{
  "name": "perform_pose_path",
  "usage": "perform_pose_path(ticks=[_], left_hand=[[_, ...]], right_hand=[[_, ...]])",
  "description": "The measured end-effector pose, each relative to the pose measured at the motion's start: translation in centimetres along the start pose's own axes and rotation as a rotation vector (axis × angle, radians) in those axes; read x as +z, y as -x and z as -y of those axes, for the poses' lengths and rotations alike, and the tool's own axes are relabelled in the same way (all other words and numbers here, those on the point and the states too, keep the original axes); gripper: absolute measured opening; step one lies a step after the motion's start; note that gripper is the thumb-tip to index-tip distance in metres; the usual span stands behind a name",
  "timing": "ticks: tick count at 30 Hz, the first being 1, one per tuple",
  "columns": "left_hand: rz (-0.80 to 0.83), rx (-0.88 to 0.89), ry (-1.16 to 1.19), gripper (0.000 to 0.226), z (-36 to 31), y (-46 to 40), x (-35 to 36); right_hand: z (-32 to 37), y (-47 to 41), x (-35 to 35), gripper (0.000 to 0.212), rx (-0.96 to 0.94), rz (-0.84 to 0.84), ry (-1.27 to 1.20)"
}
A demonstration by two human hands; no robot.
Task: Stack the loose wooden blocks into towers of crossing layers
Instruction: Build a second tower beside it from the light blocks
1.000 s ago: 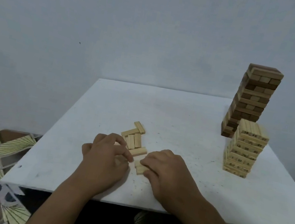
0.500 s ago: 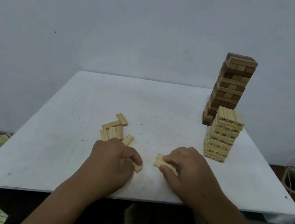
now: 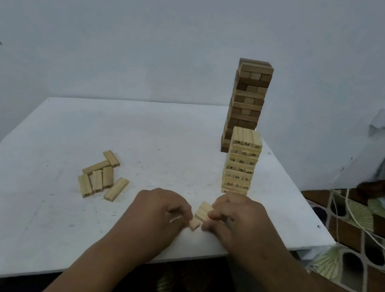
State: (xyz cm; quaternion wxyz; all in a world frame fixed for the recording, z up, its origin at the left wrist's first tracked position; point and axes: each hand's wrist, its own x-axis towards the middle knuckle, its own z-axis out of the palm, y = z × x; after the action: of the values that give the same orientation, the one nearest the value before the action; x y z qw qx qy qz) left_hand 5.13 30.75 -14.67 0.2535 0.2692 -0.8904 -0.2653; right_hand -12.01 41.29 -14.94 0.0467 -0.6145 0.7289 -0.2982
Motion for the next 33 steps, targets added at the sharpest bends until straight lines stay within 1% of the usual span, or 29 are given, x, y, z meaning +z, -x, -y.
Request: perform_pose_path(ticks=[4,7,9,12,14,20,24,28,31,33], left_hand=[[-0.014,-0.025,-0.017,0.02,0.2,-0.6,0.7],[0.009,-0.041,-0.003,0.021,0.4,-0.7,0.8],[0.025,-0.044,0.03,0.021,0.5,-0.6,0.8],[0.031,-0.071,0.046,0.019,0.4,-0.5,0.8],[0.032,-0.064,0.056,0.017,0.2,-0.6,1.0],[0.0,-0.012,0.042,0.013,0.5,-0.6,1.3],[-0.004,0.004,0.06,0.015,0.6,-0.7,1.3],[-0.002,-0.001,0.076,0.016,0.9,-0.8,1.4],[-0.004,0.043,0.065,0.017,1.1,-0.9,1.5],[-0.002,0.08,0.048,0.016,1.3,-0.9,1.5]], right_hand=[[-0.5,0.5,-1.1,0.035,-0.004,0.115,-0.037],[-1.2,0.6,-1.6,0.035,-0.038,0.182,-0.015],[-1.4,0.6,-1.6,0.029,-0.045,0.175,-0.002],[-1.6,0.5,-1.4,0.014,-0.071,0.121,-0.032],[-1.8,0.4,-1.2,0.01,-0.087,0.111,-0.052],[-2.1,0.1,-0.6,0.014,-0.085,0.09,-0.13],[-2.4,-0.1,-0.4,0.014,-0.102,0.103,-0.122],[-2.7,-0.3,0.1,0.013,-0.12,0.07,-0.141],[-2.7,-0.3,0.1,0.011,-0.145,0.06,-0.157],[-2.7,-0.5,-0.3,0.011,-0.152,0.085,-0.161]])
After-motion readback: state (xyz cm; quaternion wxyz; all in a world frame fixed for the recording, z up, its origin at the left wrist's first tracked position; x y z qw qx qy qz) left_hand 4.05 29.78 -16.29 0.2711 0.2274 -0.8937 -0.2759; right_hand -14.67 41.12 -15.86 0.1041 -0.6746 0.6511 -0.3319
